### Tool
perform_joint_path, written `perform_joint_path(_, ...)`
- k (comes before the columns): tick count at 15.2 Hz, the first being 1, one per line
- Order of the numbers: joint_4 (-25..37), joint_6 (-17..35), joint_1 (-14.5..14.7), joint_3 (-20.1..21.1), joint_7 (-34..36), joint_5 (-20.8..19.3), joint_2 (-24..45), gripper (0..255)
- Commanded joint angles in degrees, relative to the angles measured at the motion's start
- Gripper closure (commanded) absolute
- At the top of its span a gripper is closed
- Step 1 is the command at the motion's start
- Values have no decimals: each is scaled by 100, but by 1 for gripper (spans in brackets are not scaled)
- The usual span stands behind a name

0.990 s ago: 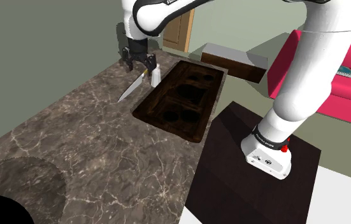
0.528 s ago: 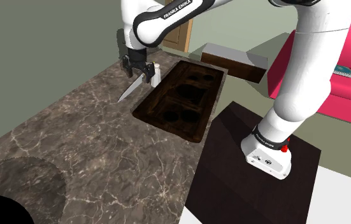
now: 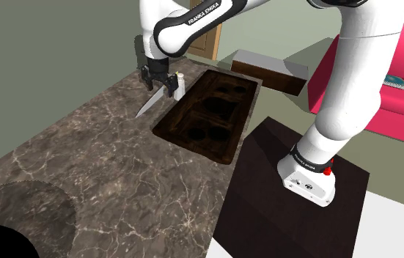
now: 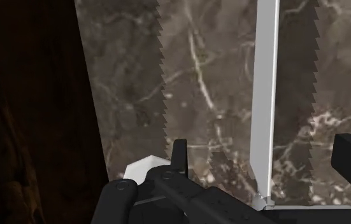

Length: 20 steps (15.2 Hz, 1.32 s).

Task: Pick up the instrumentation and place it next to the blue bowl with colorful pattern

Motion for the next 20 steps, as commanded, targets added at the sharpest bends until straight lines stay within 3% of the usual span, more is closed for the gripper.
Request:
perform_joint_path(1, 0, 0, 0, 0, 0, 0, 0, 255)
perform_joint_path(10, 0, 1, 0, 0, 0, 0, 0, 255)
perform_joint_path(20, 292, -621, -90, 128, -188, 279, -387, 255)
